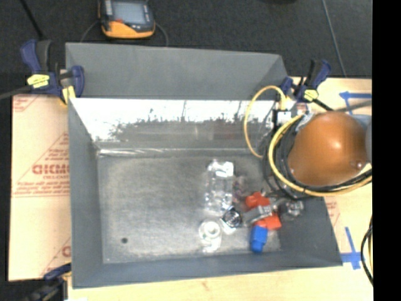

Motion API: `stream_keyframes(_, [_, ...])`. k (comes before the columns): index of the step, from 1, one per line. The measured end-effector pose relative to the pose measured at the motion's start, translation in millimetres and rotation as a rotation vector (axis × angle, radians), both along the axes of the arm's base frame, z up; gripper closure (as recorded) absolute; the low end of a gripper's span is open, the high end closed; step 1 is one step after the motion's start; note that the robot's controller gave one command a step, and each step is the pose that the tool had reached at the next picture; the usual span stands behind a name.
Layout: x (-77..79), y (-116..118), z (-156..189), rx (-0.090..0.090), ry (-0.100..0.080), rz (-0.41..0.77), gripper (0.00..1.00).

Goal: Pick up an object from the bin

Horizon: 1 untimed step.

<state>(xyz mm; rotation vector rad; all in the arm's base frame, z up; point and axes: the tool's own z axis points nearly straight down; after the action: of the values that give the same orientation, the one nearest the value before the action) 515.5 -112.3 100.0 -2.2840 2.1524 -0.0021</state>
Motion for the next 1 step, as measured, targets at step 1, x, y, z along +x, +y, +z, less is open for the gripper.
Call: stream_keyframes(1, [2.2, -7.5, -12.4, 0.013, -0.007, -0.114, 0.00])
